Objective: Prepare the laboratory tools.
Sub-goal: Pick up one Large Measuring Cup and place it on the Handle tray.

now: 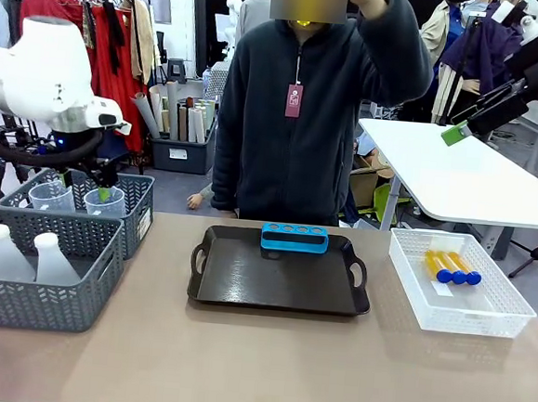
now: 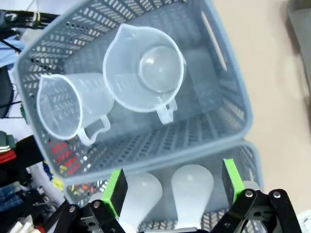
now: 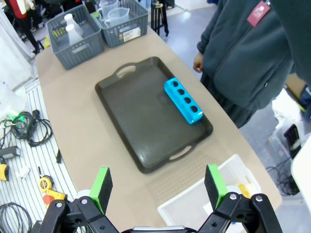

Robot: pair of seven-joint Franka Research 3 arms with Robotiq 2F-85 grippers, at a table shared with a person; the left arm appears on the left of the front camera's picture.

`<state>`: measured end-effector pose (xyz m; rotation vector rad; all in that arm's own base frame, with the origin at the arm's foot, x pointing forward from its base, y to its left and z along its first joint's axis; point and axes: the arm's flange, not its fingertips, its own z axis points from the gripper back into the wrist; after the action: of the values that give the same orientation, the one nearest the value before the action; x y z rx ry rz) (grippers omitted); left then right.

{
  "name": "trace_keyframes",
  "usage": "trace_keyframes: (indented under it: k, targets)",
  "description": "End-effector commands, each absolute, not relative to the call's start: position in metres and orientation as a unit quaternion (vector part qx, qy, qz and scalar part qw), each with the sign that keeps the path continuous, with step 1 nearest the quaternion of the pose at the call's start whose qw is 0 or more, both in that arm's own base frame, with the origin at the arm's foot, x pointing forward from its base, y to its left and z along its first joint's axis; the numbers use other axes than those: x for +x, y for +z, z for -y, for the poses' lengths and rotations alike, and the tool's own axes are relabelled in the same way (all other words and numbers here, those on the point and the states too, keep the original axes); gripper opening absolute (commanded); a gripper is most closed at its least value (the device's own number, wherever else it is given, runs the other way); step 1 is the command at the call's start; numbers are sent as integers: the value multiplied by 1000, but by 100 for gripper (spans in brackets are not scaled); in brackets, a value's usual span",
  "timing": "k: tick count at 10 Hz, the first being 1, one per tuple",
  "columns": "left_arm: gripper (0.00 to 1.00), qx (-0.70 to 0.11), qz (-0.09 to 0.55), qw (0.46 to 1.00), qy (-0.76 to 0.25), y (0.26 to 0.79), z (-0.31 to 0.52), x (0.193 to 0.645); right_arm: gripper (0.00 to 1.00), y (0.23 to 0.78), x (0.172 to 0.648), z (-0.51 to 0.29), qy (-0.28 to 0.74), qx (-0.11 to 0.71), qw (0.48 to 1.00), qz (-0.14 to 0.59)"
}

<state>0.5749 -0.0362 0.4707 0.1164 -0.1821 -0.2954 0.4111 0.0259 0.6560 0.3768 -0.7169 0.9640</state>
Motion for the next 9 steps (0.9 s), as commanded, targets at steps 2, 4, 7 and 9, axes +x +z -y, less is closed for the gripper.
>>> trace_keyframes:
  k: [2,4,7,9]
  targets:
    - [100,55,89,988,-114,445,34,603,100,657,412,-27,452,185,803,341]
    - [100,47,112,988,-91,438,28,616,100,657,412,-27,452,185,803,341]
    - [100,39,87,993,-70,427,28,629,100,657,412,-27,452,185,803,341]
    - [100,23,71,996,-53,421,30,635,100,657,412,-27,452,185,803,341]
